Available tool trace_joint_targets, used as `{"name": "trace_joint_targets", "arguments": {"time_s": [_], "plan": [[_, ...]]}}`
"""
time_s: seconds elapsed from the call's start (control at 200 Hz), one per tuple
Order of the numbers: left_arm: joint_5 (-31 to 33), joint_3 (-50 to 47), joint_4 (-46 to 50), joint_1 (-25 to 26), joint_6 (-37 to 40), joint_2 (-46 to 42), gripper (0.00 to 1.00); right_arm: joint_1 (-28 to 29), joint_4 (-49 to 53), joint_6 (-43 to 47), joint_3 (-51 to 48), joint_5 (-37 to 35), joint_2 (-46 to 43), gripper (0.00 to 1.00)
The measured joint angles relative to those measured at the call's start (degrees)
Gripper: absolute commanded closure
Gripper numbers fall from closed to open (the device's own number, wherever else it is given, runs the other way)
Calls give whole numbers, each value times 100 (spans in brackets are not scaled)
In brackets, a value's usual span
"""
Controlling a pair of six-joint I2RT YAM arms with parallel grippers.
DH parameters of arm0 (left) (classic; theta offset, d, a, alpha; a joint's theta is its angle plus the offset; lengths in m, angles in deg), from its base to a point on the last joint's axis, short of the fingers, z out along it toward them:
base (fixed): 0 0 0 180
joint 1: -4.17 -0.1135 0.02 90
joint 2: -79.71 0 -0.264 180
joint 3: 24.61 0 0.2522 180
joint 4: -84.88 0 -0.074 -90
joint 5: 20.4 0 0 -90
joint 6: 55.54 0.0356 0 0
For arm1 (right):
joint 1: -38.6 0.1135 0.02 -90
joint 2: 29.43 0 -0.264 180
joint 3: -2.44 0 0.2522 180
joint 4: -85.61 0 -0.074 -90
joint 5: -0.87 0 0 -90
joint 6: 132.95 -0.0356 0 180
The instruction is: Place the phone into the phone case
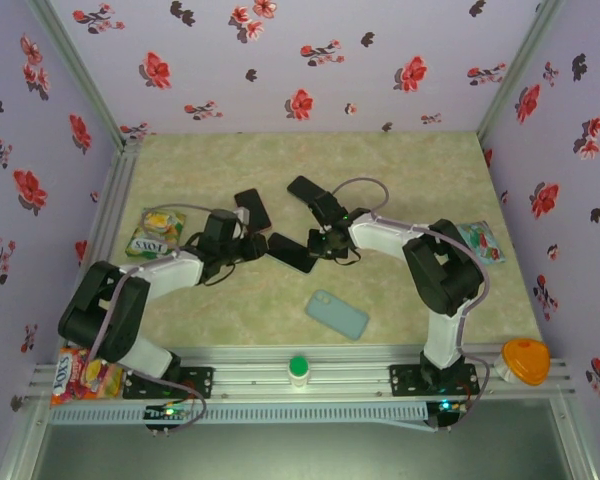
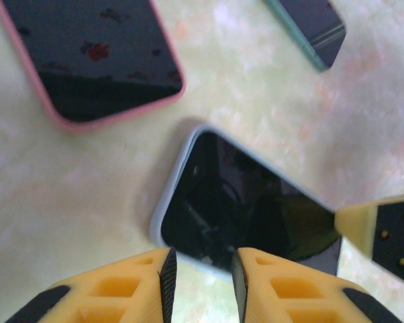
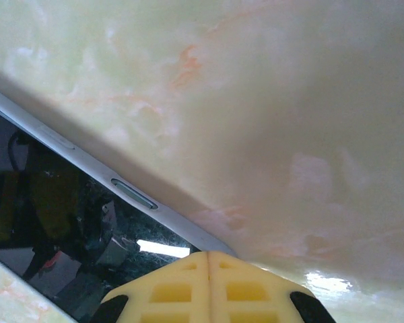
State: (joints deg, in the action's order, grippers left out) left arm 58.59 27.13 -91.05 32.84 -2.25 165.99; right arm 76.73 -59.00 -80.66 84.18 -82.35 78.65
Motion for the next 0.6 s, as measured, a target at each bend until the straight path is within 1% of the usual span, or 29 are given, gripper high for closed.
{"name": "trace_joint_targets", "arguments": {"time_s": [0.075,0.2,0.29,0.41,0.6], "plan": [[-13,-203,92,74,-63,-103,68,0,-46,0,-35,59,-28,100],[-13,-422,166,269,-140,-186,68,0,-52,0,-74,166,-92,94],[-15,-503,160,378,-214,-188,68,0,-48,4,-76,203,-214,92],[-13,-549,120,420,-293,-188,68,-17,-42,28,-76,205,-431,90],[-11,-535,-105,417,-345,9,69,-90,-76,92,-76,205,-533,90]]}}
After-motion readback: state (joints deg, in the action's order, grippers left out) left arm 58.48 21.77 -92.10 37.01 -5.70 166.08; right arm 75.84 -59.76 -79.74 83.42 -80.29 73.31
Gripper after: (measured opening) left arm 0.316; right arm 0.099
